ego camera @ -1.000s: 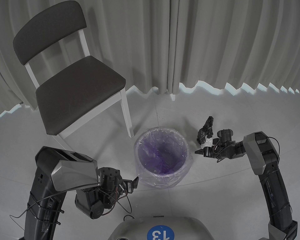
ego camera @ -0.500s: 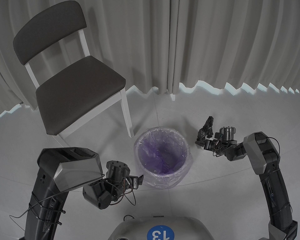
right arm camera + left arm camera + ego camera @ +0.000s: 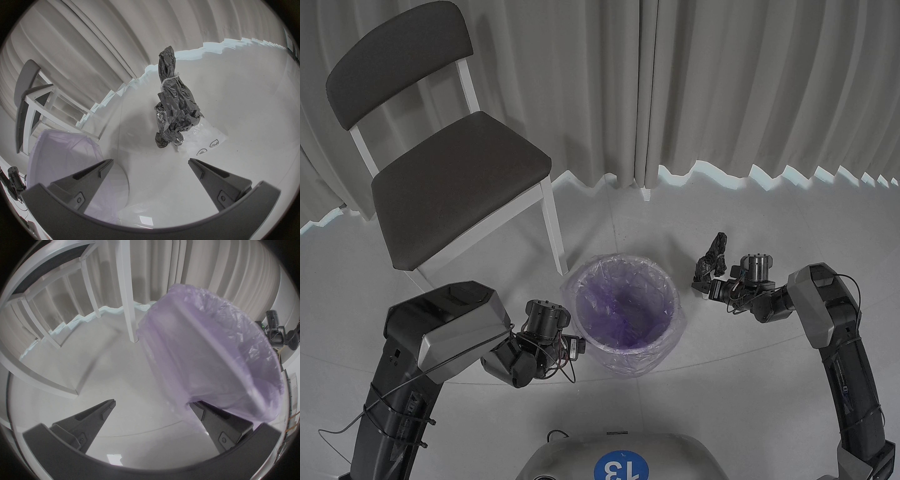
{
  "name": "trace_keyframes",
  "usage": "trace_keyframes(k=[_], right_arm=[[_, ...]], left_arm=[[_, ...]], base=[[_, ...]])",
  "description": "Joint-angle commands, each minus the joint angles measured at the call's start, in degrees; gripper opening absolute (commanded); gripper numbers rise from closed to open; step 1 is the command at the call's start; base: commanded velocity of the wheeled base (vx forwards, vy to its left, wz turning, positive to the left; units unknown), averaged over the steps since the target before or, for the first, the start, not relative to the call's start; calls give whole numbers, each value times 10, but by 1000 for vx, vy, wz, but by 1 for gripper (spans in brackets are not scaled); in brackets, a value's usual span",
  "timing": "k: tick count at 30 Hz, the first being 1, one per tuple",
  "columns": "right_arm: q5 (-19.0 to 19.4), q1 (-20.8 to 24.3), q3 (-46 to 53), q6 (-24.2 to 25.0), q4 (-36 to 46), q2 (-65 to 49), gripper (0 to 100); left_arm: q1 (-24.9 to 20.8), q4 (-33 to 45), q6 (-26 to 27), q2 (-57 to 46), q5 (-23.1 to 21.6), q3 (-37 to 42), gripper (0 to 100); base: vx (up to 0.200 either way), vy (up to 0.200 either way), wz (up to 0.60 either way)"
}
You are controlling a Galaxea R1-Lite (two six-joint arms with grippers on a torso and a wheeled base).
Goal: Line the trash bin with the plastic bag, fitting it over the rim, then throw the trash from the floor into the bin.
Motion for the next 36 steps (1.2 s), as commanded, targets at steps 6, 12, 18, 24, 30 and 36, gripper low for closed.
trace_keyframes(k=[6, 12, 18, 24, 30, 36], right_arm=[[0, -2, 0, 1, 0, -3, 100], [4, 5, 58, 0, -7, -41, 100], [9, 11, 81, -5, -22, -50, 100], [35, 13, 154, -32, -25, -113, 100], [41, 6, 199, -39, -20, -170, 100], [41, -28, 268, -57, -20, -284, 100]], left_arm=[[-1, -24, 0, -26, -3, 60, 100], [1, -82, 2, -98, -17, 168, 100], [-4, -107, 3, -205, -35, 262, 100], [1, -98, 34, -325, -35, 311, 100], [-4, -96, 34, -401, -29, 350, 100], [-17, -96, 34, -479, -28, 372, 100]], base=[[0, 0, 0], [0, 0, 0], [0, 0, 0], [0, 0, 0], [0, 0, 0], [0, 0, 0]])
